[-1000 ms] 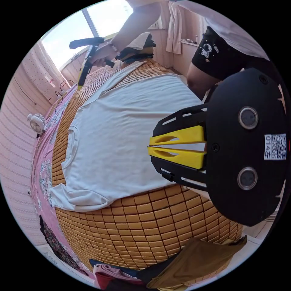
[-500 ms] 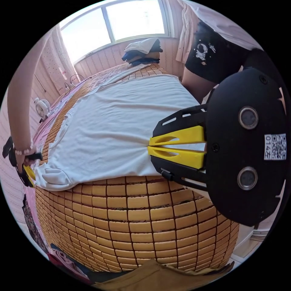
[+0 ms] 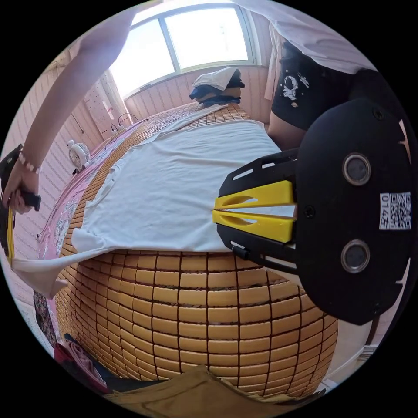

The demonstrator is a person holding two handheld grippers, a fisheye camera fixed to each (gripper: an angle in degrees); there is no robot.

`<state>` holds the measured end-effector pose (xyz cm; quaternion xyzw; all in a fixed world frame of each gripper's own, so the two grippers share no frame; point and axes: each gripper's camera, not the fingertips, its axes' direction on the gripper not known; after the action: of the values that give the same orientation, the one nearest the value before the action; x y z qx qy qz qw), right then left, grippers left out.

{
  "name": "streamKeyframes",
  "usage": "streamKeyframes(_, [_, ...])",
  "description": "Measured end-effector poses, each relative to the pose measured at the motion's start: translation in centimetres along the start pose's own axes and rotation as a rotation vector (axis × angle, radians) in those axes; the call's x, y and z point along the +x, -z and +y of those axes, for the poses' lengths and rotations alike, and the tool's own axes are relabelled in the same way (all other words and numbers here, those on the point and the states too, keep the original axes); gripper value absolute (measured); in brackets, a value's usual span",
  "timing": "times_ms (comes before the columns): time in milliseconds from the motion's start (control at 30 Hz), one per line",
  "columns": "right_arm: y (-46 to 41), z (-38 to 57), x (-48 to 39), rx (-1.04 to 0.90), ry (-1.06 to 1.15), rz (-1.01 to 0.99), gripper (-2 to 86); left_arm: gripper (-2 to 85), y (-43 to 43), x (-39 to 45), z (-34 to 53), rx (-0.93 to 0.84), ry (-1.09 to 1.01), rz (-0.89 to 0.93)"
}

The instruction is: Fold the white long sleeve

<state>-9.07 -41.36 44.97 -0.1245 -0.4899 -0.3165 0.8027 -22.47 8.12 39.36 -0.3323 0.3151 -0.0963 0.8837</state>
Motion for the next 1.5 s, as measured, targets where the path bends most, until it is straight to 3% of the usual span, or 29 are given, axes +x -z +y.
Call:
streamKeyframes(100, [0.4, 1.8, -6.5, -0.083, 0.203, -0.229, 1.6, -1.0, 3.1, -1.2, 1.7, 0.058, 0.074, 0.054])
streamKeyframes(167, [-1.0, 4.2, -8.4, -0.201, 0.241, -0.259, 2.9, -1.0, 5.5, -2.8, 4.0, 0.088, 0.161, 0.079])
streamKeyframes(233, [-3.2, 8.1, -8.1, -0.349, 0.18, -0.202, 6.9, -1.0, 7.0, -4.3, 6.1, 0.092, 0.247, 0.077])
streamKeyframes(467, [-4.6, 15.2, -4.9, -0.452, -0.062, -0.051, 7.2, -0.7, 13.0, -11.0, 15.5, 0.228, 0.633, 0.011])
streamKeyframes(667, [-6.8, 16.3, -4.9, -0.489, -0.115, 0.014, 7.0, 3.2, 16.5, -13.7, 16.2, 0.373, 0.718, -0.136])
streamKeyframes(833, [-9.3, 16.8, -6.7, -0.495, -0.111, -0.004, 6.8, 5.2, 14.8, -15.6, 14.3, 0.343, 0.736, -0.186])
streamKeyframes(1100, [-11.8, 17.4, -8.6, -0.516, -0.038, -0.005, 6.7, -0.8, 13.9, -17.3, 14.9, 0.276, 0.749, -0.121])
streamKeyframes(1500, [-15.0, 16.8, -8.0, -0.449, -0.189, -0.287, 10.4, -1.0, 19.6, -10.5, 14.3, 0.432, 0.432, -0.135])
